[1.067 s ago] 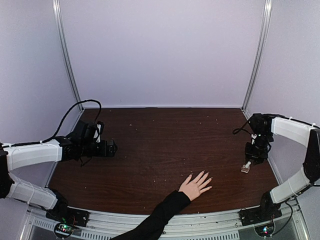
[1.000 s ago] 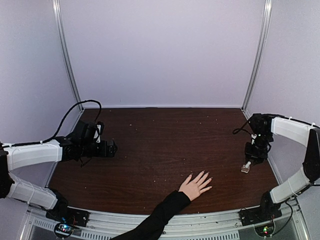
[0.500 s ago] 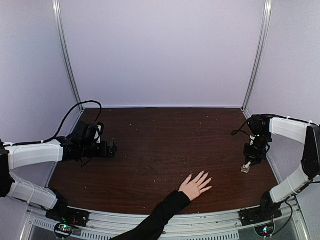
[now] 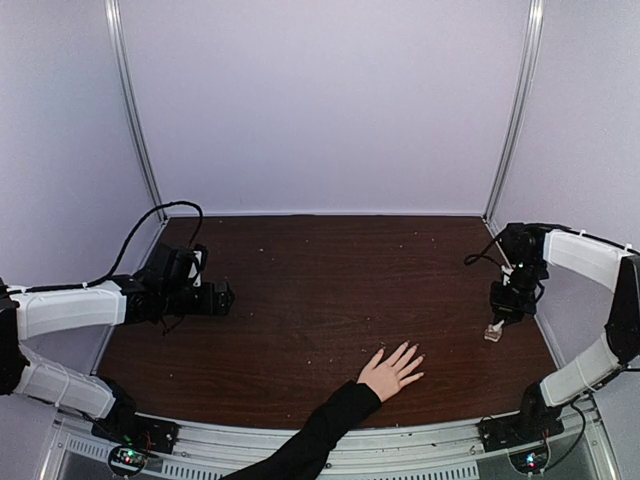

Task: Paint the nails
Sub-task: Pick up the nail polish bottle from the corner of the board, then pass from the right arm to the left

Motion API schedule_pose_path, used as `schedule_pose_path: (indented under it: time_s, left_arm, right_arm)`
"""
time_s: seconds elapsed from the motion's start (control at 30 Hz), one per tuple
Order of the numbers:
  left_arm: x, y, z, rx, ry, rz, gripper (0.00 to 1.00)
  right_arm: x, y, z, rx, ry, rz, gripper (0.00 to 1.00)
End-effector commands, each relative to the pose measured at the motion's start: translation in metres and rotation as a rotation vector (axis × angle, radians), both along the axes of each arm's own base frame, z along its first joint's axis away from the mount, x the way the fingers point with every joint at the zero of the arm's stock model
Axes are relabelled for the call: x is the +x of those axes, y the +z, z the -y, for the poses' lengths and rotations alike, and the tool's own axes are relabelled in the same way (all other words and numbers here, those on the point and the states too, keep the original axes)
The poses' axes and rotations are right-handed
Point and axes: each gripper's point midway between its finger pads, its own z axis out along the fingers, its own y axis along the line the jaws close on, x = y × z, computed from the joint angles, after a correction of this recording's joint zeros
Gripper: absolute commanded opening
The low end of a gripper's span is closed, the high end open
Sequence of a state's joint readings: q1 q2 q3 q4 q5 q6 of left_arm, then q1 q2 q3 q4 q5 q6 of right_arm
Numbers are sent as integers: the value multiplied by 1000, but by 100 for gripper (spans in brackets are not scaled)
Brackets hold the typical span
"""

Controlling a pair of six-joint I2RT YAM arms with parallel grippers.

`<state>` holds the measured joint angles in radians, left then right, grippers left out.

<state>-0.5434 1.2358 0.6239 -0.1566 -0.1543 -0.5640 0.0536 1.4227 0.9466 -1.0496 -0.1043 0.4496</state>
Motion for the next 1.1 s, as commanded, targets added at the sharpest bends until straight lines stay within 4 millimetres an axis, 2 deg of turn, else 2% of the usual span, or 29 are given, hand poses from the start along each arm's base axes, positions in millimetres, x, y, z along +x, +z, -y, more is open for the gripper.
schedule_pose_path:
  time_s: [0.0,0.17,0.33,0.47,0.6,0.7,0.83,1.07]
  left_arm:
    - [4,18,11,-71,-36,84,98]
    - [-8,44,41,-197,-224,183,98]
    - [-24,61,61,-254,-384,227,98]
    - [-32,76,75,-288,-464,260,98]
    - [-44,93,90,-287,-533,332,98]
    - [-54,103,104,-265,-598,410,98]
    - [-74,119,133,-248,-707,535,98]
    - [-95,121,196,-82,-872,671,97]
  right_arm:
    - [17,45,-9,39,53,119,0]
    - [33,89,-43,117,152,214,0]
    - [45,122,-99,177,302,265,0]
    - [49,139,-149,239,423,286,0]
    - [55,159,-188,276,520,318,0]
    - [56,167,-215,311,580,324,0]
    - [50,175,-249,365,647,315,0]
    - [28,180,-304,466,729,283,0]
